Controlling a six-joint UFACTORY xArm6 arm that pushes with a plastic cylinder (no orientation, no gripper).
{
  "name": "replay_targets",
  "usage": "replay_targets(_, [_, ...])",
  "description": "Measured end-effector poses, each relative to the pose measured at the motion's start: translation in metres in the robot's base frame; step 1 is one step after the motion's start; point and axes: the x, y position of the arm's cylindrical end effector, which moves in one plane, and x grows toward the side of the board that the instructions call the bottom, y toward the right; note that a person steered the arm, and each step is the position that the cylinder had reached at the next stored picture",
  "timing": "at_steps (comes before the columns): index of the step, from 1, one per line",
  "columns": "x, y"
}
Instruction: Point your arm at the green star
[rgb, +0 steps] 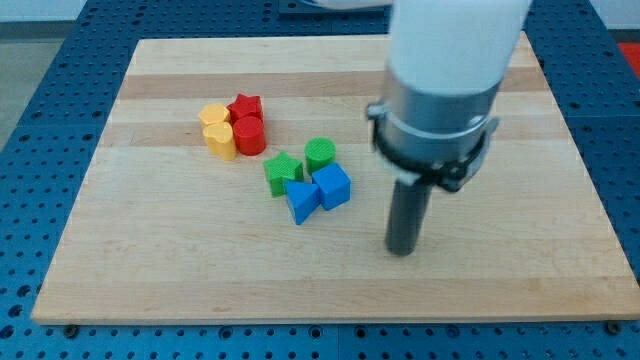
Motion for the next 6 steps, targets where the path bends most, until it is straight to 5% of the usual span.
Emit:
replay_targets(3, [-0.026, -0.19])
replay_targets(6, [-0.095, -0.19])
